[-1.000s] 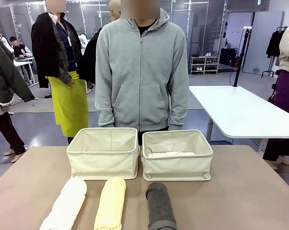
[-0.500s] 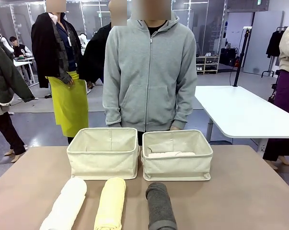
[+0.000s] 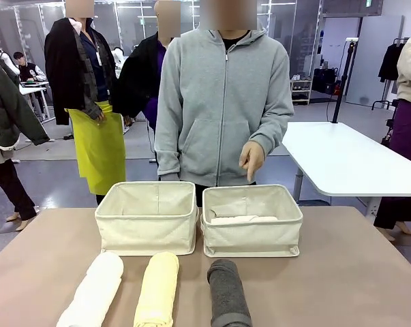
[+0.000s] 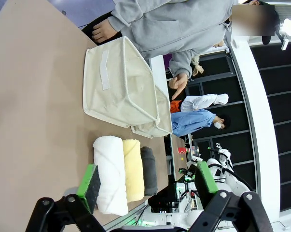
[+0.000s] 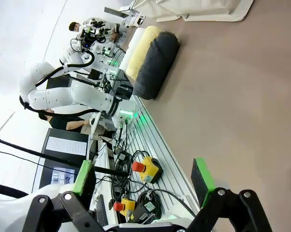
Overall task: Divide the towels into two baskets.
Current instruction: Pick up one hotel-folded towel from the bottom of the table and place it in the Fabric basket indicated by the person.
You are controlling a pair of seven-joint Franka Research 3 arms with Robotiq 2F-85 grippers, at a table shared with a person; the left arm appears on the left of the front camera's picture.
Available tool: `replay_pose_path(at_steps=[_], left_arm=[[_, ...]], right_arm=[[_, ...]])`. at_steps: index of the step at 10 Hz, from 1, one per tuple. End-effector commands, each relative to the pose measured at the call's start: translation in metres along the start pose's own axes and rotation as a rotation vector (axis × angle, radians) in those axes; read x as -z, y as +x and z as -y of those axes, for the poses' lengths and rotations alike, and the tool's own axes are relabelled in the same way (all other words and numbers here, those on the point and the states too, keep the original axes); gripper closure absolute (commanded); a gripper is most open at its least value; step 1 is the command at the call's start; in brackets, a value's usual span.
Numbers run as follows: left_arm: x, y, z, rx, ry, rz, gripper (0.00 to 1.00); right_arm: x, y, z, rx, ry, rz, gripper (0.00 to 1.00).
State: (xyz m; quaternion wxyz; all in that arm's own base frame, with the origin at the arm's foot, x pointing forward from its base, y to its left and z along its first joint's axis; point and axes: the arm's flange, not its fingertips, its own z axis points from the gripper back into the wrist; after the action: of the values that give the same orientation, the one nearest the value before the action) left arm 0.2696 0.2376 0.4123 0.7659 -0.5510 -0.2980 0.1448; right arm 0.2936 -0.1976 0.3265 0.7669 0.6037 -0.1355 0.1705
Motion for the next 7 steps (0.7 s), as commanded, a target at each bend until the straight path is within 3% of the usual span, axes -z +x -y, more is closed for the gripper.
replay_pose_path(at_steps=[1,7], left_arm=[[-0.0028,0.0001,-0.0001,0.011,-0.022,0.007,0.0],[-0.0028,0.0001,-0.0001,0.011,-0.022,0.007,0.0]], right_arm=[[0.0004,0.0031,-0.0026,0.017,-0.003,-0.008,0.0],[0.0004,0.0031,-0.0026,0.017,-0.003,-0.008,0.0]])
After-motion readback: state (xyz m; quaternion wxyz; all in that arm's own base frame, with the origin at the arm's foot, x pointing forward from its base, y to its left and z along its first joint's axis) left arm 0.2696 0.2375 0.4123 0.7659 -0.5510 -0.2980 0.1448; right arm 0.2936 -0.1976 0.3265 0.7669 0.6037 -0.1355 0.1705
